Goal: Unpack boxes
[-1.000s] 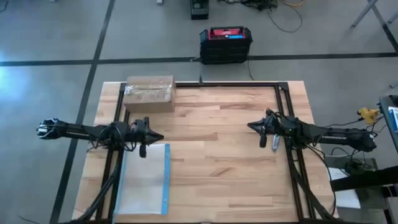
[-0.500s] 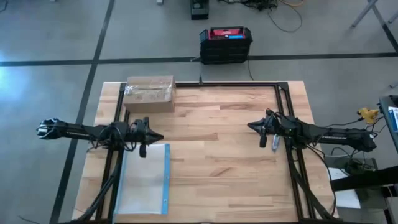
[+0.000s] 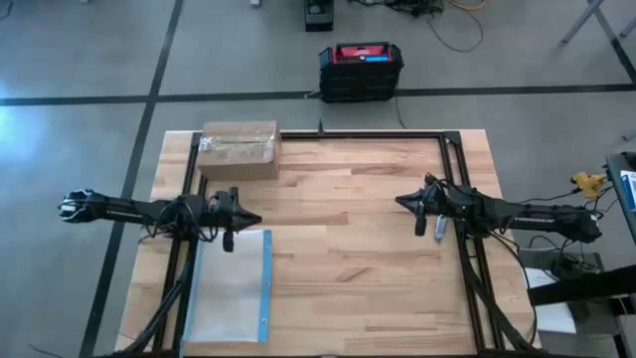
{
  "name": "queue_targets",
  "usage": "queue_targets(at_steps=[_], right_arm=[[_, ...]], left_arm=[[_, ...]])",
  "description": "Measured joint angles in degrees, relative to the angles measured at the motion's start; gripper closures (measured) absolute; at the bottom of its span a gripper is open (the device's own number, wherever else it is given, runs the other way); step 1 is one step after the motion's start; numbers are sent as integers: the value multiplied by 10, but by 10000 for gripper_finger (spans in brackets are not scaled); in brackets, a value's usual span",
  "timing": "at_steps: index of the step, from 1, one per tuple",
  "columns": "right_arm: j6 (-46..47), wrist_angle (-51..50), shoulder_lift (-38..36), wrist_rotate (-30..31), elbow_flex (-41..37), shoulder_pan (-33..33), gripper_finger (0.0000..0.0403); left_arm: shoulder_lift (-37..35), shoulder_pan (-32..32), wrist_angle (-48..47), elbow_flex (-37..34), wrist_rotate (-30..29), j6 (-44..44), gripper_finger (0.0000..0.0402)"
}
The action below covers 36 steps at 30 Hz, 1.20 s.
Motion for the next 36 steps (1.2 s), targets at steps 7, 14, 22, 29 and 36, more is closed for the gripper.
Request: queue_targets(at_steps=[7, 14, 22, 29, 36], right_arm=[[0, 0, 0, 0, 0, 0, 389], [0, 0, 0, 0, 0, 0, 389], [0, 0, 0, 0, 0, 0, 389], [0, 0, 0, 0, 0, 0, 389], [0, 0, 0, 0, 0, 0, 389]], left_arm=[[0, 0, 0, 0, 0, 0, 393], [0, 0, 31, 0, -32, -5, 393], [0, 0, 112, 15, -35, -109, 393], [87, 0, -163, 189, -1, -38, 393], [270, -14, -625, 425, 64, -62, 400]])
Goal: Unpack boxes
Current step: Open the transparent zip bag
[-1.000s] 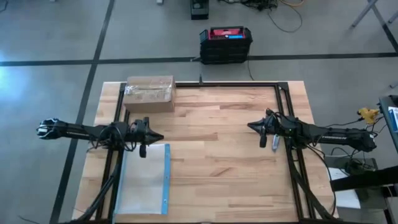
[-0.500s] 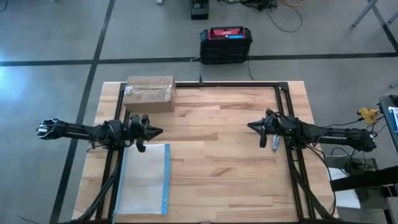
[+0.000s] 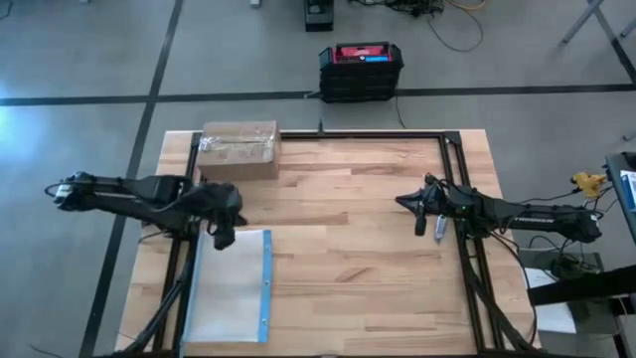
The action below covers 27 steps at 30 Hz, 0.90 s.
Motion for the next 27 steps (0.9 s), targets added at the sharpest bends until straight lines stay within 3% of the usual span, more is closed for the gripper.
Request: queue_targets(at_steps=[2, 5, 10, 15, 21, 27], right_arm=[[0, 1, 0, 0, 0, 0, 389], [0, 0, 0, 0, 0, 0, 389], [0, 0, 0, 0, 0, 0, 389], [0, 0, 0, 0, 0, 0, 389], [0, 0, 0, 0, 0, 0, 389], [0, 0, 0, 0, 0, 0, 389]], left_arm=[[46, -18, -89, 53, 23, -26, 401], [101, -58, -146, 100, 27, -81, 401], [176, -121, -104, 89, 28, -160, 401], [254, -170, -55, 36, 31, -173, 401], [314, -202, 88, -24, 34, -137, 401], [366, -201, 326, -92, 35, -62, 402]])
